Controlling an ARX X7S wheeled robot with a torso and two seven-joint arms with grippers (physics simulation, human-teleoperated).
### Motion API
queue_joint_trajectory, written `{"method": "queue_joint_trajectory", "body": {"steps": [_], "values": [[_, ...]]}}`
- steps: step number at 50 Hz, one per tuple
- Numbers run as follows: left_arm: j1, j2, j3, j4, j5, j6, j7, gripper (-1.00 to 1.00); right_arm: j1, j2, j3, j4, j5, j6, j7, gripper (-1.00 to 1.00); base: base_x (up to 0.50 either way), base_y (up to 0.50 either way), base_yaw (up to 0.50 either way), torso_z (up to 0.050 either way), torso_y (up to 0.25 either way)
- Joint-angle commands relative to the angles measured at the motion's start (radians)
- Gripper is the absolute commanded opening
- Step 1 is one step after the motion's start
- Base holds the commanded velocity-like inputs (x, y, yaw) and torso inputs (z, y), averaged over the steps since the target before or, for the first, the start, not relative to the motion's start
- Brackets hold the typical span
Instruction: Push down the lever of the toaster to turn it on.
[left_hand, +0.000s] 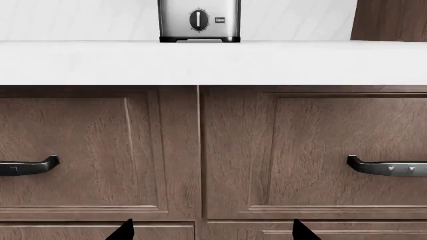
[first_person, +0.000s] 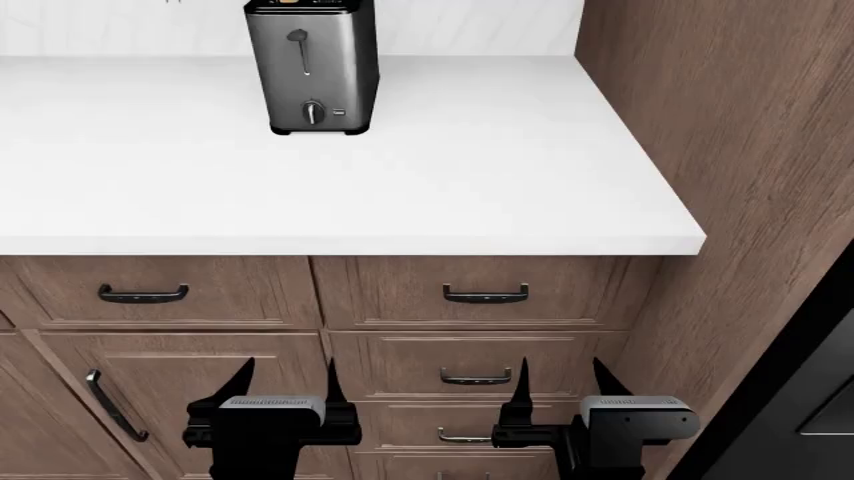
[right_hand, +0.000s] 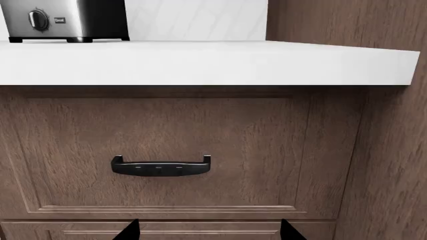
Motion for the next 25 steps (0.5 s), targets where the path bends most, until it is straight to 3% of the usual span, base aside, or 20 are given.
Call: {"method": "queue_joint_trajectory", "body": {"steps": [1, 16, 25], "values": [[0.001, -0.015, 0.016, 0.002, -0.018, 0.003, -0.02, 1.0, 0.003, 0.016, -0.022, 0.006, 0.008, -0.004, 0.022, 1.0, 0.0, 0.0, 0.0, 0.0, 0.0], [0.013, -0.053, 0.055, 0.015, -0.055, 0.016, -0.084, 1.0, -0.003, 0.057, -0.074, -0.004, 0.031, -0.002, 0.067, 1.0, 0.0, 0.0, 0.0, 0.0, 0.0], [0.007, -0.067, 0.07, 0.006, -0.069, 0.022, -0.1, 1.0, -0.006, 0.074, -0.104, -0.009, 0.035, 0.0, 0.07, 1.0, 0.0, 0.46, 0.0, 0.0, 0.0]]}}
